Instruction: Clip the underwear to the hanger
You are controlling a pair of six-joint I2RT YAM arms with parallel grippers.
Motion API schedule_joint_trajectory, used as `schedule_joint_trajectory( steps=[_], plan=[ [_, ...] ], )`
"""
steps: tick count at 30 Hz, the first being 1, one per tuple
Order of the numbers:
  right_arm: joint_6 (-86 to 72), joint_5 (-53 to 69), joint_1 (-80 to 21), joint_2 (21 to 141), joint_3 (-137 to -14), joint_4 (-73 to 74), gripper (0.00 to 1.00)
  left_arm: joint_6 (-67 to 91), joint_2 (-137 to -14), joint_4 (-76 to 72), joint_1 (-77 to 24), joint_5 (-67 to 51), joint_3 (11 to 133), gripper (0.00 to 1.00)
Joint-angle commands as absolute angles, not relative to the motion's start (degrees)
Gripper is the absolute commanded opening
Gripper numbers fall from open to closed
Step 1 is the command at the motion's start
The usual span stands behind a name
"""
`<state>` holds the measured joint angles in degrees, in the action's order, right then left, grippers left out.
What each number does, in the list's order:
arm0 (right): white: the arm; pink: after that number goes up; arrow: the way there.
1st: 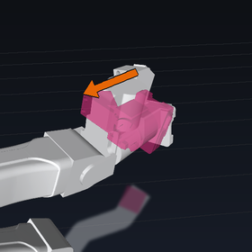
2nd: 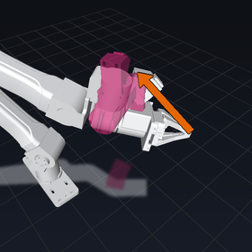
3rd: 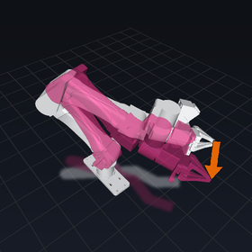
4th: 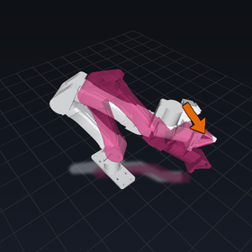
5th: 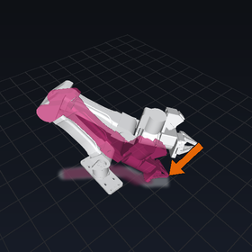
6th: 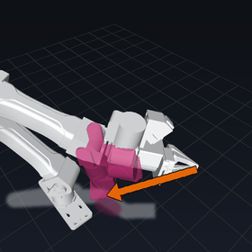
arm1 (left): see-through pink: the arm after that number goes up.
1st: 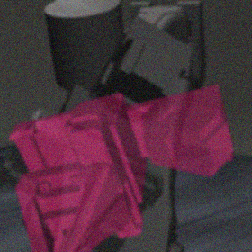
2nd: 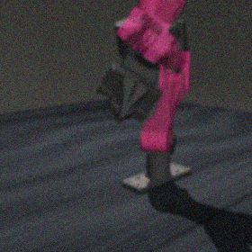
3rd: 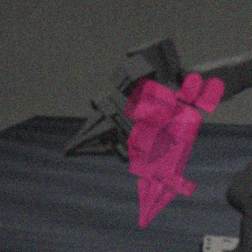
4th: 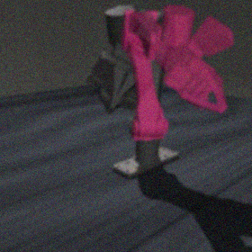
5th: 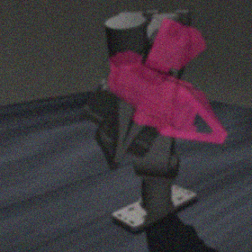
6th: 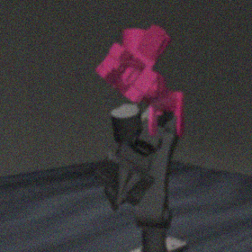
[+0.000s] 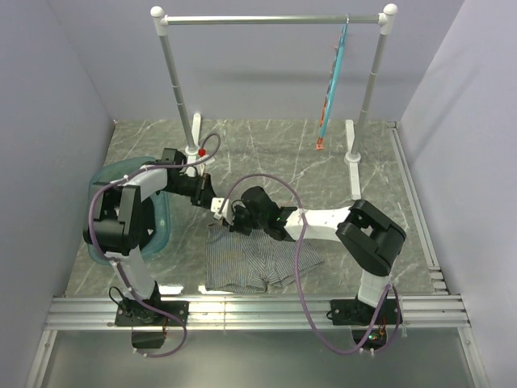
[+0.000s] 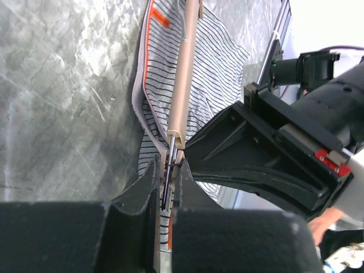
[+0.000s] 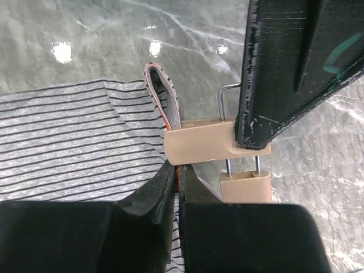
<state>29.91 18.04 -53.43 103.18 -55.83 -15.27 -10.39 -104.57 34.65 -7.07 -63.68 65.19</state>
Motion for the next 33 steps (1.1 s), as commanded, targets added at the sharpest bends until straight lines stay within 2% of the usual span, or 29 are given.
schedule_joint_trajectory(
  steps=[1, 26, 32, 33],
  plan=[
    [27.34, 20.39, -52.56, 101.51, -59.67, -14.24, 0.0, -14.23, -100.38, 32.96, -7.21, -65.3, 64.51, 0.0],
    [18.11, 26.45, -49.31, 103.62, -64.95, -10.19, 0.0, -24.87, -95.45, 30.85, -8.26, -60.91, 59.15, 0.0],
    [17.4, 26.89, -49.13, 104.59, -66.0, -9.93, 0.0, -24.96, -95.01, 30.15, -8.53, -60.38, 58.36, 0.18],
    [17.32, 26.89, -49.22, 104.68, -66.09, -10.02, 0.0, -24.96, -95.01, 30.15, -8.61, -60.29, 58.36, 0.24]
  ],
)
